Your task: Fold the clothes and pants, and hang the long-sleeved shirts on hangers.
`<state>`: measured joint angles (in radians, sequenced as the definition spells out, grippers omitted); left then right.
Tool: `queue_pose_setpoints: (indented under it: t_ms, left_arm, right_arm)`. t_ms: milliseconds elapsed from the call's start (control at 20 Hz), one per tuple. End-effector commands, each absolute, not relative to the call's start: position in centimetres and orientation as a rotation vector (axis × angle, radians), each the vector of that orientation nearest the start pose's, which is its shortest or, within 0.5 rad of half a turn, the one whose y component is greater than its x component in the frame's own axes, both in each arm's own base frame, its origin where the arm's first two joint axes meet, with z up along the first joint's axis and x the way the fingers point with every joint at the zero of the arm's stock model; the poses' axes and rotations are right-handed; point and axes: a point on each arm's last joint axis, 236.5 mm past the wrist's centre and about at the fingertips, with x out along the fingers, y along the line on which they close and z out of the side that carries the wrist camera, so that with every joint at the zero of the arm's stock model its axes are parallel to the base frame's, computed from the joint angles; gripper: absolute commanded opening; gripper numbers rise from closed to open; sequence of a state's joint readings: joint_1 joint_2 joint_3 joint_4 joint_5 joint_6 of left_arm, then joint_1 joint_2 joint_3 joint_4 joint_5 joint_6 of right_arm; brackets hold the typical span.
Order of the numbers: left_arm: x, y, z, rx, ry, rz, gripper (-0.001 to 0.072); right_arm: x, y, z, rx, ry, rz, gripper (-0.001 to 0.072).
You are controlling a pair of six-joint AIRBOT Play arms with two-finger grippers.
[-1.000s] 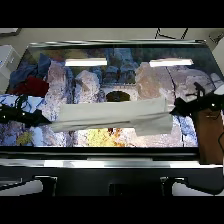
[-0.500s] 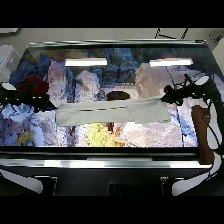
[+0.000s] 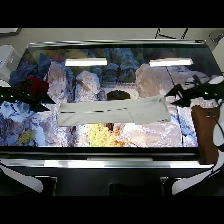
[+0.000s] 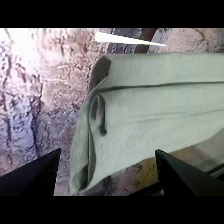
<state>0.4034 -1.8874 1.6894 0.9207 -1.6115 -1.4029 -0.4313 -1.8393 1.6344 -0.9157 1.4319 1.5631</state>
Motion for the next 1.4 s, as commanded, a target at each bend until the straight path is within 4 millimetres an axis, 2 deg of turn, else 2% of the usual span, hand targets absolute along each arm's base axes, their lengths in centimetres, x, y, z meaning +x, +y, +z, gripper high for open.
queue_pose_setpoints:
  t_ms: [0, 100, 150, 350, 500, 600, 800, 900, 1100, 1200, 1350]
  left_arm:
    - [42.9, 5.7, 0.8, -0.79, 1.493, -0.289, 0.0707]
    - [42.7, 6.0, 2.8, -0.766, 1.45, -0.283, 0.0706]
    - [42.7, 5.6, 3.9, -0.749, 1.432, -0.285, 0.0706]
    - [42.6, 2.7, 6.8, -0.683, 1.402, -0.317, 0.0706]
    - [42.3, -0.8, 8.4, -0.615, 1.406, -0.379, 0.0705]
    - [41.7, -3.4, 8.7, -0.568, 1.433, -0.433, 0.0705]
    - [41.0, -7.4, 8.7, -0.513, 1.478, -0.5, 0.0706]
    - [40.7, -8.8, 8.9, -0.488, 1.486, -0.526, 0.0706]
    - [40.5, -9.9, 8.9, -0.468, 1.492, -0.547, 0.0706]
    - [40.5, -10.0, 8.9, -0.466, 1.492, -0.549, 0.0705]
    - [40.4, -10.3, 8.9, -0.461, 1.493, -0.554, 0.0705]
  right_arm:
    - [40.6, -11.3, -3.5, 0.981, 1.507, 0.024, 0.0667]
    - [39.3, -12.4, -5.1, 0.967, 1.523, 0.004, 0.07]
    - [39.3, -12.3, -5.8, 0.954, 1.517, 0.02, 0.0712]
    - [40.6, -8.9, -7.9, 1.092, 1.49, 0.209, 0.0717]
    - [42.4, -7.2, -8.3, 1.183, 1.424, 0.32, 0.0718]
    - [42.5, -6.2, -9.4, 1.167, 1.442, 0.347, 0.0719]
    - [43.3, -2.4, -10.9, 1.097, 1.472, 0.44, 0.0719]
    - [44.1, -1.1, -10.3, 1.087, 1.434, 0.493, 0.0719]
    - [44.4, -0.8, -9.7, 1.108, 1.418, 0.512, 0.0708]
    - [44.6, -0.7, -10.2, 1.103, 1.431, 0.48, 0.0668]
    - [45.2, 0.2, -11.5, 1.085, 1.463, 0.4, 0.0521]
